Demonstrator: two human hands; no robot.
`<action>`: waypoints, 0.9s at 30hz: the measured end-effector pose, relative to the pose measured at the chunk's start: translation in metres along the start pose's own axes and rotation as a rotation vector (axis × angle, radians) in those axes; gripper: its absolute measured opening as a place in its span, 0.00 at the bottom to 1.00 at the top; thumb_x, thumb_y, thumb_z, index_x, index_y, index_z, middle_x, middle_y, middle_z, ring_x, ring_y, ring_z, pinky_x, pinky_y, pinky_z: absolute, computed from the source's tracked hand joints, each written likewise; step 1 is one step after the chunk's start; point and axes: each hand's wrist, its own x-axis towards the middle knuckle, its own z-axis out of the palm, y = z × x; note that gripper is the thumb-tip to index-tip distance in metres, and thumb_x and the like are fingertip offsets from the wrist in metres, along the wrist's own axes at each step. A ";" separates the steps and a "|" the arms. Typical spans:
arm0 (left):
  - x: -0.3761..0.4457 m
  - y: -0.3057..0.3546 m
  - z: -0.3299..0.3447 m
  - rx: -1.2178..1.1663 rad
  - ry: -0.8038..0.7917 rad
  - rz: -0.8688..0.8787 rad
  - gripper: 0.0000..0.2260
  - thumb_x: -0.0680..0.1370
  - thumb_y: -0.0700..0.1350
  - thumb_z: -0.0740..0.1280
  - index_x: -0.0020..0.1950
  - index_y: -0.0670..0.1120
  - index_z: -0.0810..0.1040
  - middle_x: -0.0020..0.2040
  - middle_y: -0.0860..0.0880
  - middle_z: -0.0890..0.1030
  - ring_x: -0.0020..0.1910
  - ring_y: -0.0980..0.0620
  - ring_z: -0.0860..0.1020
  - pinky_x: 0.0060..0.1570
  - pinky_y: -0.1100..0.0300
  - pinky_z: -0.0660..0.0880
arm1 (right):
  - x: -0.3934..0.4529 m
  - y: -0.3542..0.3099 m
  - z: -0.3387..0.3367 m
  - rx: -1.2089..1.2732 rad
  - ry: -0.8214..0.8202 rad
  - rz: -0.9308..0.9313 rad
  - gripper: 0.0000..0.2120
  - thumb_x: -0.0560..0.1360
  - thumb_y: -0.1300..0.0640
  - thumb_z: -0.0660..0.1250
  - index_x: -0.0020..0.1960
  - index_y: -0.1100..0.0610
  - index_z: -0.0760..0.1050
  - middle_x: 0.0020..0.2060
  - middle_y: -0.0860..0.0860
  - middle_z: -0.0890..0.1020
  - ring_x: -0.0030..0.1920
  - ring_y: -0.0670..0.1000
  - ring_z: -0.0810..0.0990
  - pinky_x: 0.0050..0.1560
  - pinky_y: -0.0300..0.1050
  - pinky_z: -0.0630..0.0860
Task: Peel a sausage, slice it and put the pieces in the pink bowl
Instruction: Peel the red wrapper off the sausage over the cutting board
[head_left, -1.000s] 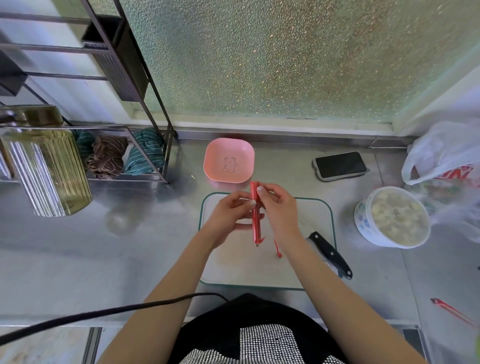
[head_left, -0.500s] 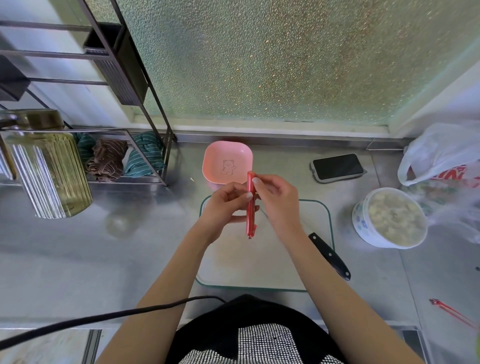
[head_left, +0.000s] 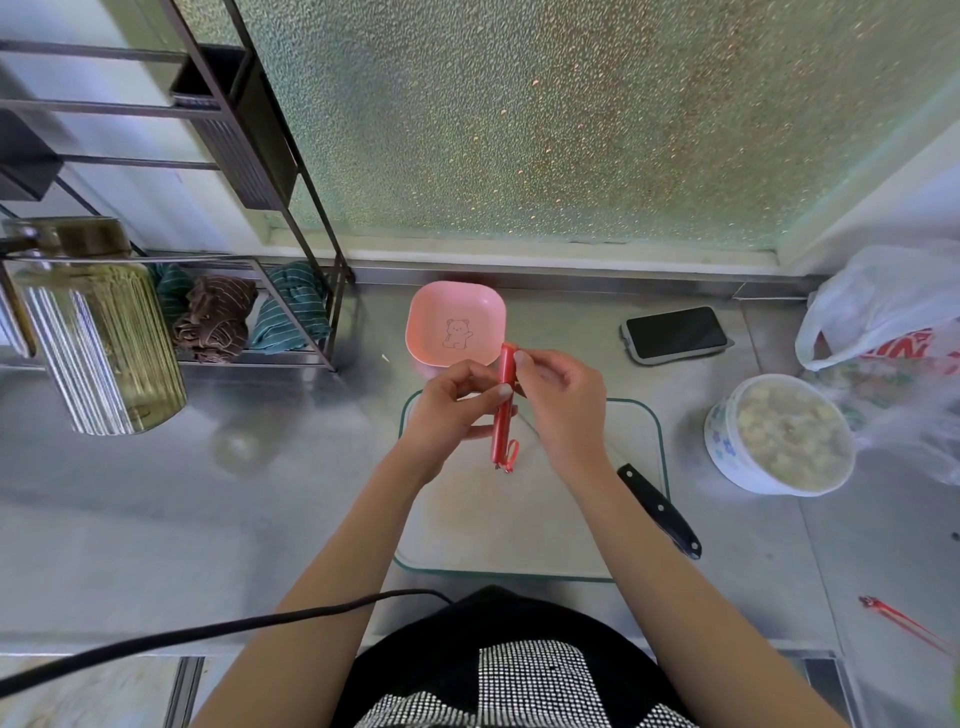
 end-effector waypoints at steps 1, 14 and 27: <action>0.000 0.000 0.000 0.004 0.004 0.002 0.04 0.75 0.40 0.69 0.46 0.42 0.75 0.47 0.44 0.82 0.46 0.45 0.83 0.42 0.56 0.80 | 0.000 0.000 0.000 0.009 -0.006 0.006 0.04 0.74 0.57 0.69 0.44 0.54 0.82 0.36 0.44 0.83 0.38 0.41 0.83 0.42 0.36 0.79; 0.002 -0.001 0.001 0.040 0.022 0.016 0.05 0.74 0.39 0.70 0.45 0.42 0.75 0.45 0.45 0.81 0.45 0.47 0.83 0.43 0.55 0.81 | -0.009 -0.004 0.001 0.080 0.068 -0.047 0.05 0.73 0.60 0.69 0.48 0.54 0.80 0.42 0.47 0.84 0.44 0.44 0.83 0.47 0.42 0.80; 0.001 -0.002 0.012 0.077 0.081 0.078 0.05 0.74 0.37 0.70 0.41 0.44 0.75 0.41 0.48 0.78 0.35 0.56 0.80 0.40 0.60 0.80 | -0.018 0.000 0.012 0.113 0.218 -0.105 0.04 0.72 0.65 0.70 0.43 0.59 0.76 0.40 0.45 0.83 0.44 0.44 0.83 0.48 0.41 0.78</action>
